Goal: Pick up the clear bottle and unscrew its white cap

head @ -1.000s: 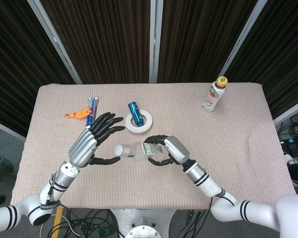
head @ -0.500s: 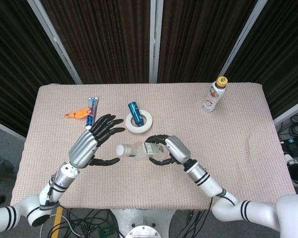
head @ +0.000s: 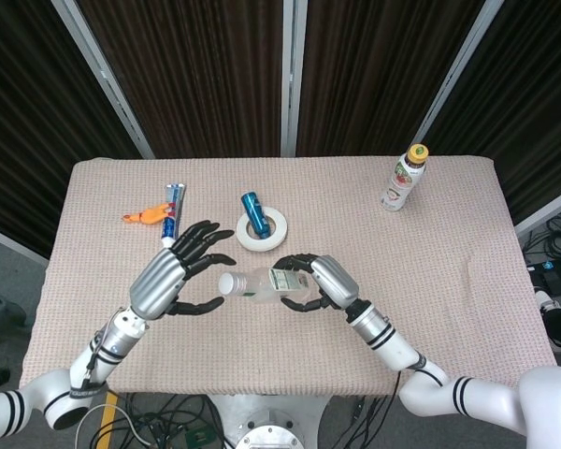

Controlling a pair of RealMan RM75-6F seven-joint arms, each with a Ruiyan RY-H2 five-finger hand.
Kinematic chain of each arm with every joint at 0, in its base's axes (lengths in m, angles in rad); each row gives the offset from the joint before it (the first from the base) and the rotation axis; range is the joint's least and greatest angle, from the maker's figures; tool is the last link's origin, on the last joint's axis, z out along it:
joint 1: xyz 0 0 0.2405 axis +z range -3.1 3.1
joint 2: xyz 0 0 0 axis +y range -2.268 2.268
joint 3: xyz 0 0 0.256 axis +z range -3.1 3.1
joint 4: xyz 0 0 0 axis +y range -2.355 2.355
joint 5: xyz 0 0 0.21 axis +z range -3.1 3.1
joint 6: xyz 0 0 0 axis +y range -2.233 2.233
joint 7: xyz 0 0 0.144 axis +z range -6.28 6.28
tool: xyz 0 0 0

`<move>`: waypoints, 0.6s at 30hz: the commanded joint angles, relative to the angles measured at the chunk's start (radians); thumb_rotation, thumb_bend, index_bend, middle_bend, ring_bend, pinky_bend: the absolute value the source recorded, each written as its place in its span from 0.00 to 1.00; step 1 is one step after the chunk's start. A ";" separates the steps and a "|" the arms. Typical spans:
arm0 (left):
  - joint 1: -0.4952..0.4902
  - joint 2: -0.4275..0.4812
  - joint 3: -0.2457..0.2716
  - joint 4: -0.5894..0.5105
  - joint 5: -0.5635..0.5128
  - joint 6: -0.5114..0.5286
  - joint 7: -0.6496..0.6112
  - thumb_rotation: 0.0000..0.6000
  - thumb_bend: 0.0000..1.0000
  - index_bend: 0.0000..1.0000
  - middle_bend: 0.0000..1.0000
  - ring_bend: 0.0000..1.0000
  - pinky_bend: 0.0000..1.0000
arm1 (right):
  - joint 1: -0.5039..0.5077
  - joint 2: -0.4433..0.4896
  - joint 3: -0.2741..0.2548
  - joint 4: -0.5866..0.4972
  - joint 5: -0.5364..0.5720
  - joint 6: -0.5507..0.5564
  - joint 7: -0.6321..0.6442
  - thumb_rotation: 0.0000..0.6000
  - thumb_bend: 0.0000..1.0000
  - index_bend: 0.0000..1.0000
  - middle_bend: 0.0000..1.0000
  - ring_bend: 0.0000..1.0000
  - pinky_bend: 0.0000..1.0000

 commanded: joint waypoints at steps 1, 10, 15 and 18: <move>-0.001 0.003 0.003 -0.004 0.000 -0.005 0.004 1.00 0.26 0.32 0.08 0.00 0.04 | 0.001 -0.001 0.001 0.001 0.000 0.000 0.001 1.00 0.64 0.59 0.53 0.38 0.48; -0.007 0.019 0.011 -0.019 -0.002 -0.029 0.016 1.00 0.33 0.33 0.08 0.00 0.04 | 0.002 -0.004 0.000 0.007 -0.001 0.003 0.004 1.00 0.64 0.59 0.53 0.38 0.48; -0.008 0.018 0.012 -0.021 -0.003 -0.033 0.019 1.00 0.34 0.34 0.08 0.00 0.04 | 0.003 -0.005 0.000 0.010 0.000 0.003 0.006 1.00 0.64 0.59 0.53 0.38 0.48; -0.010 0.018 0.012 -0.020 -0.003 -0.035 0.021 1.00 0.34 0.35 0.08 0.00 0.04 | 0.004 -0.006 0.000 0.011 0.000 0.004 0.008 1.00 0.64 0.59 0.53 0.38 0.48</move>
